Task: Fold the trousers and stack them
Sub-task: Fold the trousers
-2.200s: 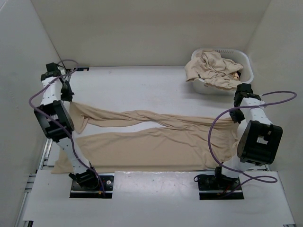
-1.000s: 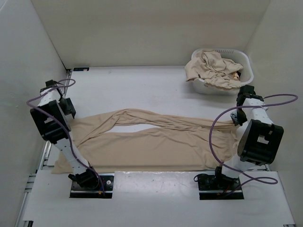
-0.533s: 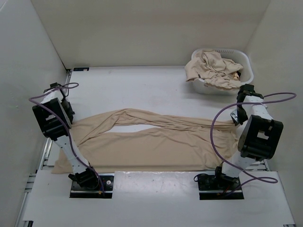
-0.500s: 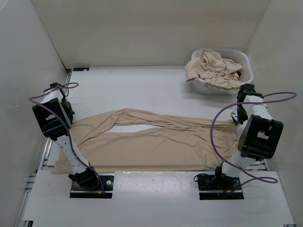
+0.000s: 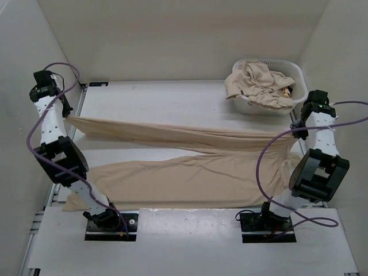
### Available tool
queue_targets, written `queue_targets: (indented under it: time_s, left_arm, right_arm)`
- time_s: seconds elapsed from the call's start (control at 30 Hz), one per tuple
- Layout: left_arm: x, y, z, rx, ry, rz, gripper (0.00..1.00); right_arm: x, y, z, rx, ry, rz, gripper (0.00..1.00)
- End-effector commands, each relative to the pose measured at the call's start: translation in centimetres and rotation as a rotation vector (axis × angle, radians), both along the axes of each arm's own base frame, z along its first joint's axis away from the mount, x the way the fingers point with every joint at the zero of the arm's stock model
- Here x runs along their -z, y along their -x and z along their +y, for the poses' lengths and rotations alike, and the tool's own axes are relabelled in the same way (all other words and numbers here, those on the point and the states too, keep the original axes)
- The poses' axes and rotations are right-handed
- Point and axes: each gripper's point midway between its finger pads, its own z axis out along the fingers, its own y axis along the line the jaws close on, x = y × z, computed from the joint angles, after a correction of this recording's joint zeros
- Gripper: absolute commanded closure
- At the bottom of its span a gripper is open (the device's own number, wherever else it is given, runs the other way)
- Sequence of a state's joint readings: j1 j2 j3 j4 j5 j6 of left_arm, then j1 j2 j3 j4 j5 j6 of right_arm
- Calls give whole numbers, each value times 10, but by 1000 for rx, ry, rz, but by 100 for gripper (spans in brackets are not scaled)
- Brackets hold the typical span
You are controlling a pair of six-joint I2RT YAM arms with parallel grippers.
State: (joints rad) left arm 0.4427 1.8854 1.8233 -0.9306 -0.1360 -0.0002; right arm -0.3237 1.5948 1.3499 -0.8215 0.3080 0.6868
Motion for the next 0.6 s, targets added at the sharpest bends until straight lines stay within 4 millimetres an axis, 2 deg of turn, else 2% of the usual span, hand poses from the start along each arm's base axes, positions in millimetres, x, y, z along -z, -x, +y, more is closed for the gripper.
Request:
queue_targets:
  time_s: [0.0, 0.03, 0.1, 0.13, 0.2, 0.23, 0.27, 0.3, 0.33, 0.37, 0.43, 0.47, 0.57]
  left_arm:
    - [-36, 28, 7, -61, -105, -60, 86]
    - [-32, 43, 5, -77, -120, -45, 86]
    - [-31, 52, 3, -86, -136, -56, 86]
    - [-26, 69, 3, -107, -140, -36, 86]
    - [-25, 89, 13, -155, -149, -32, 86]
    - [-23, 105, 10, -169, -148, -28, 86]
    - [-20, 115, 10, -181, -140, -26, 86]
    - [-18, 126, 10, -197, -140, -24, 86]
    - [-28, 141, 12, -225, -152, -60, 86]
    - [-7, 158, 6, -232, -122, -21, 86]
    - [-1, 181, 0, -259, -114, -38, 86]
    - [24, 196, -7, -268, -87, 9, 86]
    - [40, 211, -8, -299, -85, -4, 86]
  right_arm:
    - [-25, 19, -9, -26, 35, -42, 100]
    - [-25, 22, -8, -26, 35, -43, 100]
    - [-24, 32, -6, -31, 26, -32, 100]
    - [-16, 42, -6, -21, 12, 3, 100]
    - [-20, 57, -10, 12, 6, -4, 100]
    - [-20, 63, -11, 24, -2, -9, 100]
    - [-19, 76, -6, 30, -22, -15, 100]
    - [-18, 89, -10, 65, -34, -15, 100]
    - [-17, 97, -8, 78, -42, -18, 100]
    - [-14, 115, -3, 93, -46, -10, 100]
    - [-16, 131, 4, 111, -41, -30, 100]
    - [-3, 141, 11, 112, -56, -2, 100]
    - [9, 156, 20, 133, -69, 1, 100]
